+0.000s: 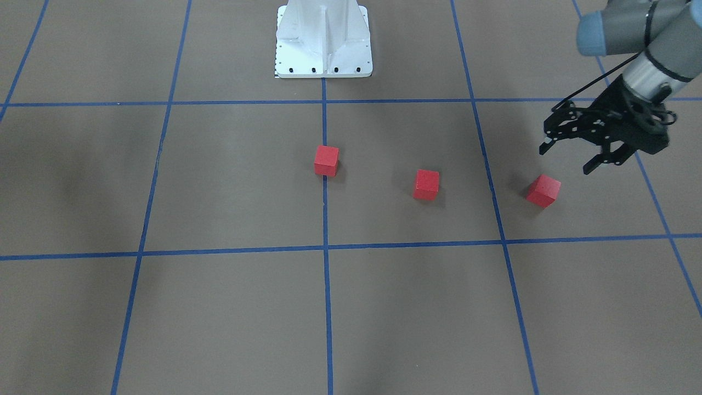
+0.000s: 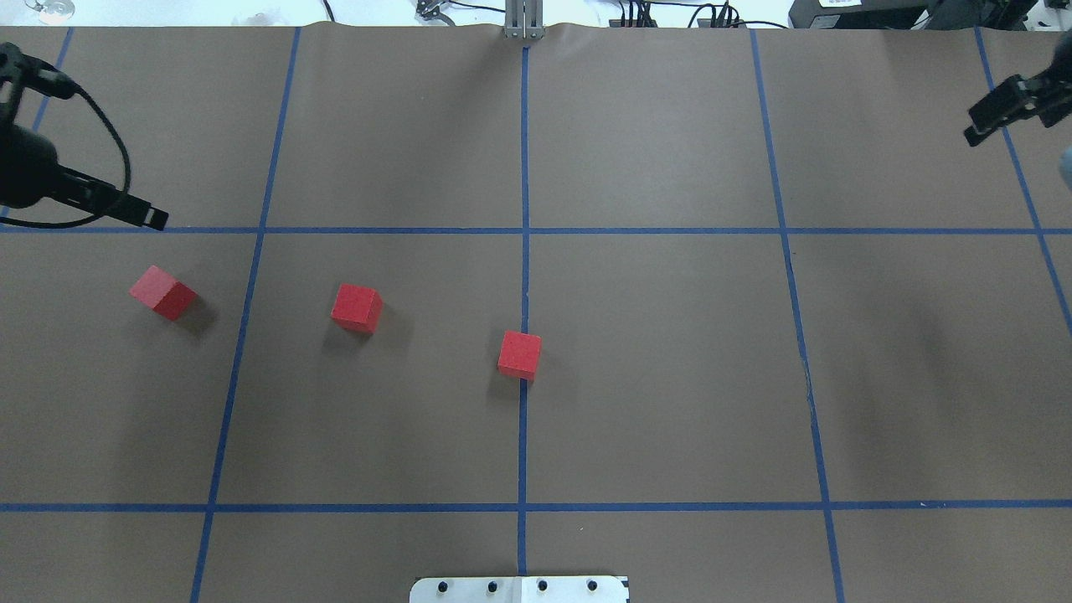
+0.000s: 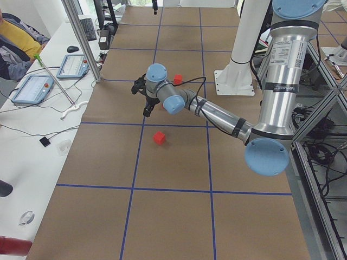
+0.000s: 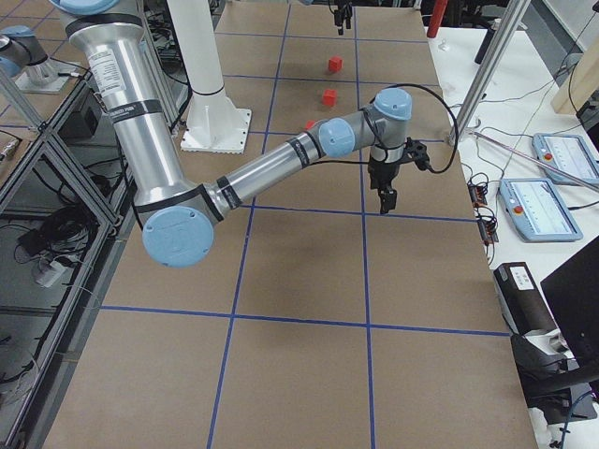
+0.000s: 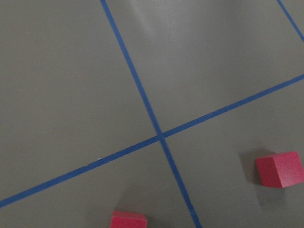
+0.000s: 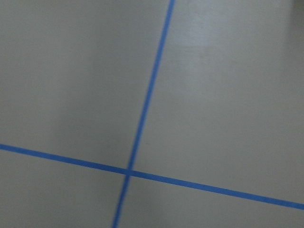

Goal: Form red blocks into L shape at center
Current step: 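Lower the left gripper onto the middle red cube and grasp it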

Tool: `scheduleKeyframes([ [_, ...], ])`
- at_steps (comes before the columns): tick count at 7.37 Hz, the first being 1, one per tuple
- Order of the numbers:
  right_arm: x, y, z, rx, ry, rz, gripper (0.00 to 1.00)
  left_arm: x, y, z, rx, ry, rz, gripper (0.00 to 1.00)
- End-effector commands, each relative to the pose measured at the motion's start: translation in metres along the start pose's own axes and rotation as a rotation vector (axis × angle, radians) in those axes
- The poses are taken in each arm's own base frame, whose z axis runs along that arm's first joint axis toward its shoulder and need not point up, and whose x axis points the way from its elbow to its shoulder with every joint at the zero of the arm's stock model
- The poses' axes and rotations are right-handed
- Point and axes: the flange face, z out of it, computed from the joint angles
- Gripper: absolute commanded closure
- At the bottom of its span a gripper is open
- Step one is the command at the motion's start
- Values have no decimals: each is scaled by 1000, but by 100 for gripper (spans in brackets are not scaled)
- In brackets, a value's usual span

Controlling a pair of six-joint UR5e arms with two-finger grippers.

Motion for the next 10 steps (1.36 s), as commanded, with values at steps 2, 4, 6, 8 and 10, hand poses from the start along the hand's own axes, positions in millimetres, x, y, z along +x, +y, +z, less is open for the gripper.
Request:
scheduleKeyframes([
  [2, 83, 66, 24, -19, 43, 13, 0, 148, -37, 97, -56, -92, -68, 0],
  [4, 84, 66, 25, -20, 45, 22, 0, 182, -53, 170, -131, -111, -126, 0],
  [6, 84, 66, 24, -19, 46, 23, 0, 187, -37, 184, -157, -122, -179, 0],
  [8, 84, 66, 24, -18, 46, 24, 0, 182, -27, 191, -174, -134, -181, 1],
  [10, 84, 66, 25, -20, 46, 25, 0, 177, -16, 198, -195, -145, -185, 27],
])
